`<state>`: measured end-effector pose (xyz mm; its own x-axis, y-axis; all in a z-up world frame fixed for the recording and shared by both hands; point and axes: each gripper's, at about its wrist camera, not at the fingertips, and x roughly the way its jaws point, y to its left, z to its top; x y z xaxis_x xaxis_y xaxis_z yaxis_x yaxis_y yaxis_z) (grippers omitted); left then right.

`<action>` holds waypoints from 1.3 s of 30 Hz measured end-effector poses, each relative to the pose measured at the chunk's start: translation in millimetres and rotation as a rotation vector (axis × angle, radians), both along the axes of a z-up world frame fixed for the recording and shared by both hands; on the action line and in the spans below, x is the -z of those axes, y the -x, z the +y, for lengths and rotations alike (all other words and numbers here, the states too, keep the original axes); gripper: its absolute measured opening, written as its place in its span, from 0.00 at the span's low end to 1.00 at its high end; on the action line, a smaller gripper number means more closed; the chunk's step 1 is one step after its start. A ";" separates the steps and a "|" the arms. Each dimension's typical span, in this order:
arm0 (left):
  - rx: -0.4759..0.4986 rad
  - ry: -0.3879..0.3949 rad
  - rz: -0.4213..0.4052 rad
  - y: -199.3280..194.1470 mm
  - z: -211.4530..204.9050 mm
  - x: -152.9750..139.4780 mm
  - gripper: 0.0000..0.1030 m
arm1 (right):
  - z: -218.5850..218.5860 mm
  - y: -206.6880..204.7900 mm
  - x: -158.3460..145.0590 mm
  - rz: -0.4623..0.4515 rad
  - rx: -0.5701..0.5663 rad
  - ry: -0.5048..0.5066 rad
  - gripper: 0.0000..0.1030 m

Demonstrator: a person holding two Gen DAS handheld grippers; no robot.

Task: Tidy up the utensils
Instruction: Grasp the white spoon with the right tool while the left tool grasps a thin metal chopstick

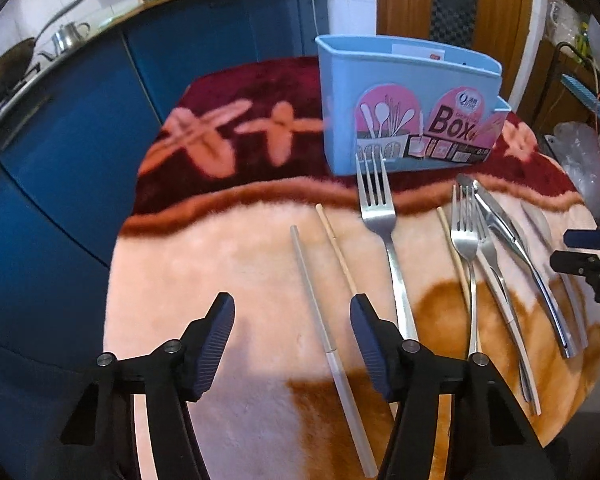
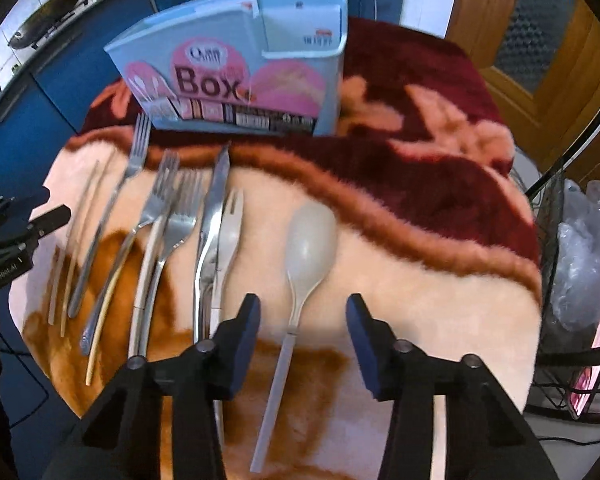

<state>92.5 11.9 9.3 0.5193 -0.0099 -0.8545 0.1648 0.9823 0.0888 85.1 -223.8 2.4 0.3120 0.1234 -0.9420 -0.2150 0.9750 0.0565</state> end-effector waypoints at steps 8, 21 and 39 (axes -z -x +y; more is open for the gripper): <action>-0.001 0.049 0.129 -22.3 2.8 18.2 0.38 | 6.2 -7.7 6.9 0.042 -0.024 0.019 0.44; -0.009 0.084 0.160 -30.8 -2.8 21.4 0.15 | -4.2 -0.1 3.8 -0.062 0.070 -0.042 0.18; 0.032 0.298 -0.240 27.4 0.6 -60.5 0.05 | -9.1 38.5 -65.2 -0.458 0.085 -0.223 0.14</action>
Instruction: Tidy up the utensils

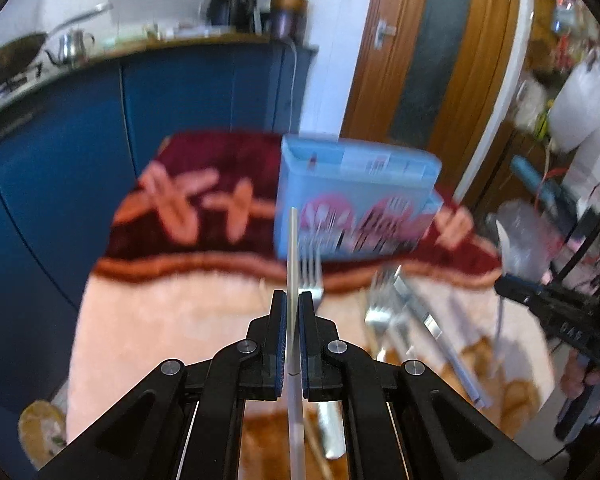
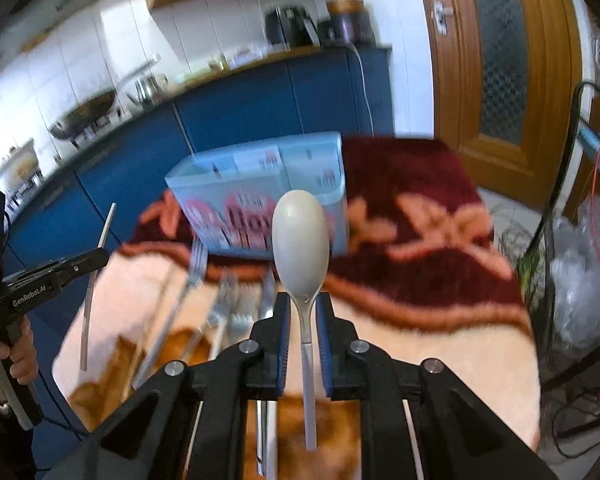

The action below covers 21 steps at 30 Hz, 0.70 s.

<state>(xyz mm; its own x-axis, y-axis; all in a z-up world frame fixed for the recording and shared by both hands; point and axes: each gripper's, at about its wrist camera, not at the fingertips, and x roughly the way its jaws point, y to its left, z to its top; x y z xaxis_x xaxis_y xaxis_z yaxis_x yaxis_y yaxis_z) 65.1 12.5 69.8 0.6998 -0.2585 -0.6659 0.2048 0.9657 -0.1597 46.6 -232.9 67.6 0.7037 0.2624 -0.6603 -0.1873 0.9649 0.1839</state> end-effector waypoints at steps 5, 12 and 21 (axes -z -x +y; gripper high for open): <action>-0.023 0.022 -0.177 -0.3 -7.4 -36.6 0.05 | 2.6 0.6 -23.5 -0.132 -0.008 -0.018 0.02; -0.040 0.038 -0.328 -27.1 -27.3 -65.6 0.05 | 7.2 -11.7 -49.4 -0.252 -0.010 -0.003 0.02; -0.062 0.110 -0.414 -71.6 -42.0 -80.9 0.05 | -8.8 -31.6 -32.9 -0.205 0.006 -0.003 0.02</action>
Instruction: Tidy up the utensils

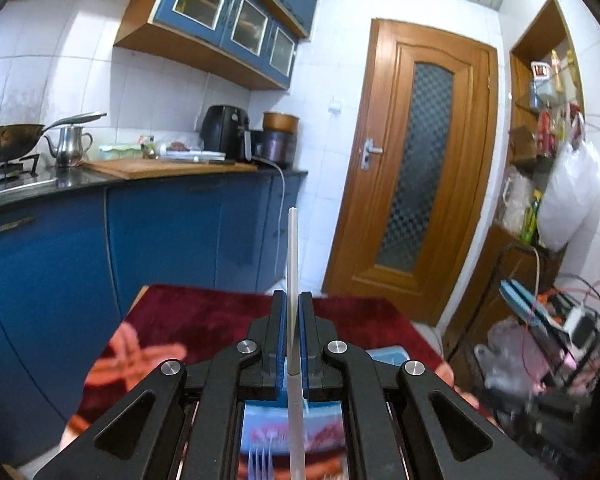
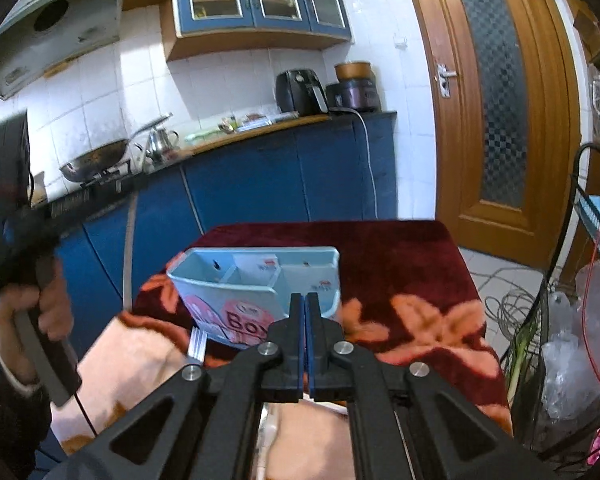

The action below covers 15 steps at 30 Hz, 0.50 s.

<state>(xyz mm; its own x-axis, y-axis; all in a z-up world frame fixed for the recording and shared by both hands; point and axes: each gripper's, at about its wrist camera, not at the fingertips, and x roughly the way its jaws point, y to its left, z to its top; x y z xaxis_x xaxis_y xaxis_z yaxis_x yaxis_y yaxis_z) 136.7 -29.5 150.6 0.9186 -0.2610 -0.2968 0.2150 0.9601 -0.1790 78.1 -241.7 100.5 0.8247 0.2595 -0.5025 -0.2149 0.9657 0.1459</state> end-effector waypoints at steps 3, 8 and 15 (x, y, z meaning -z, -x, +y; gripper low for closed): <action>-0.028 0.007 -0.029 -20.6 -5.2 1.2 0.05 | -7.2 -10.3 13.6 0.049 0.007 0.008 0.02; -0.097 0.008 -0.104 -43.7 -9.8 11.0 0.05 | -17.4 -20.0 32.9 0.119 0.016 -0.009 0.02; -0.183 -0.002 -0.118 -62.3 -9.6 40.5 0.05 | -28.2 -28.1 55.6 0.192 0.032 -0.005 0.03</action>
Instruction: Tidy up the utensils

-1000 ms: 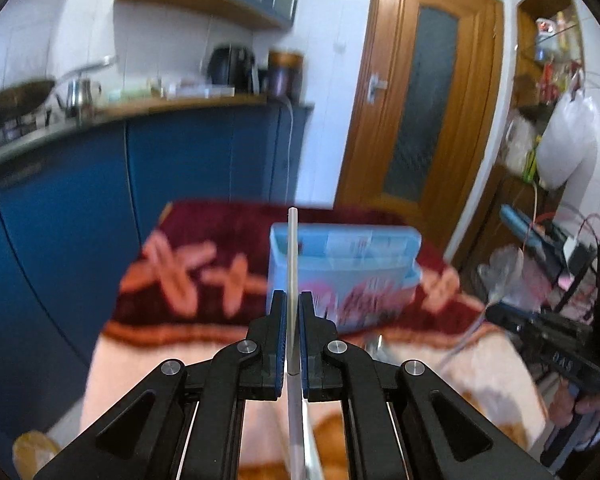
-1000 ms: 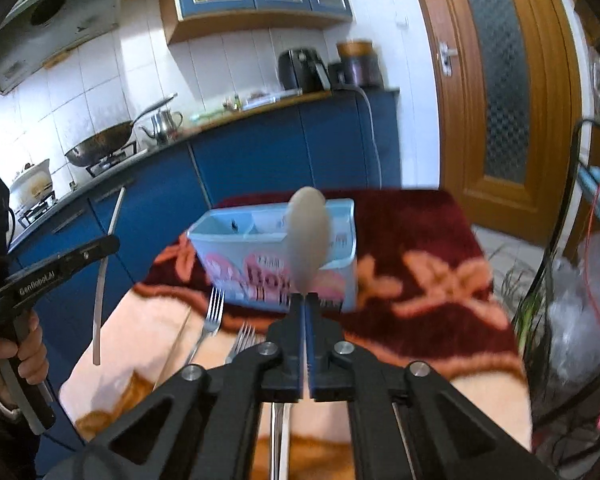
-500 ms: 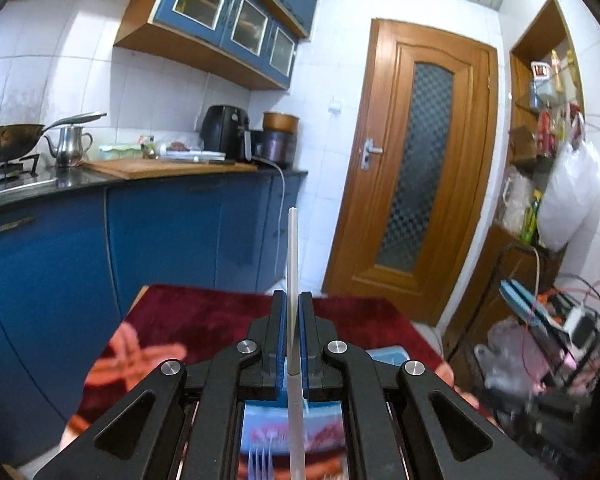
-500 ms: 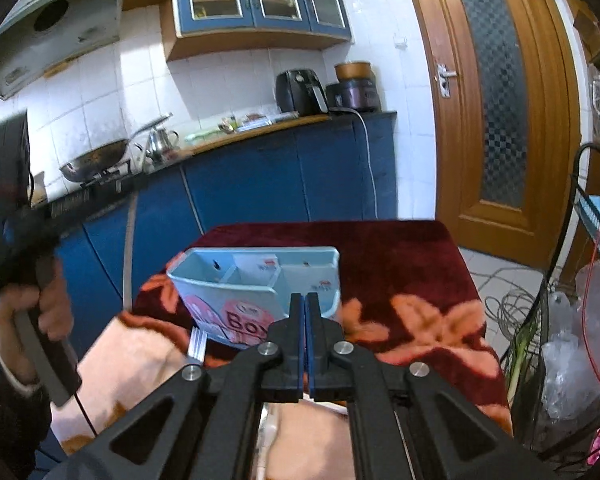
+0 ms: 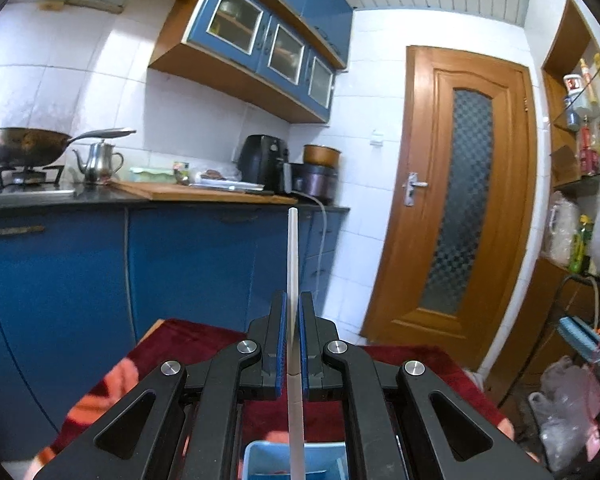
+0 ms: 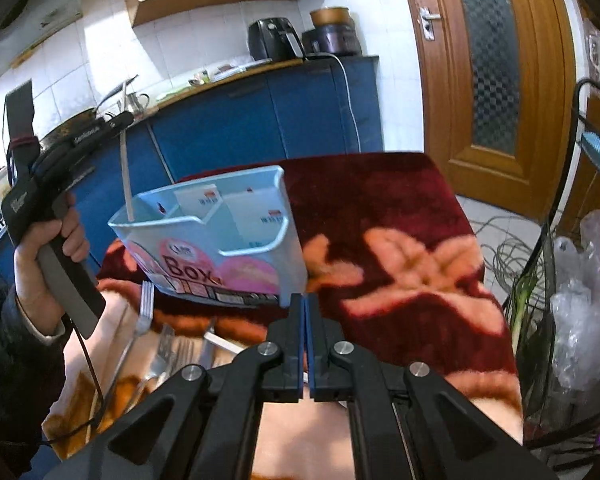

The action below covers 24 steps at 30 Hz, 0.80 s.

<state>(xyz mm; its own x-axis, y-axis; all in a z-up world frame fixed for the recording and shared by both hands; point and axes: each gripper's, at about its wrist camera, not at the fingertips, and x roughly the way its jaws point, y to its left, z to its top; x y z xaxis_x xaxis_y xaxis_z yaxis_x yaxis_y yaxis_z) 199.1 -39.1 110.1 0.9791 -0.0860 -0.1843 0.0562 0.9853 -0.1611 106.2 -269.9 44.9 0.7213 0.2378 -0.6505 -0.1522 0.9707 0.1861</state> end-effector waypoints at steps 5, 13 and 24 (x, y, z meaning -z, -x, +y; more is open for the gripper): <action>0.015 -0.008 0.068 -2.7 -0.4 24.2 0.05 | -9.5 1.5 8.4 0.042 0.020 -0.007 0.07; 0.057 -0.028 0.147 8.6 -2.1 41.2 0.09 | -19.1 10.6 9.6 0.073 0.048 -0.021 0.20; 0.139 -0.033 0.207 41.1 7.7 21.6 0.24 | -25.1 17.9 16.6 0.136 0.105 -0.050 0.33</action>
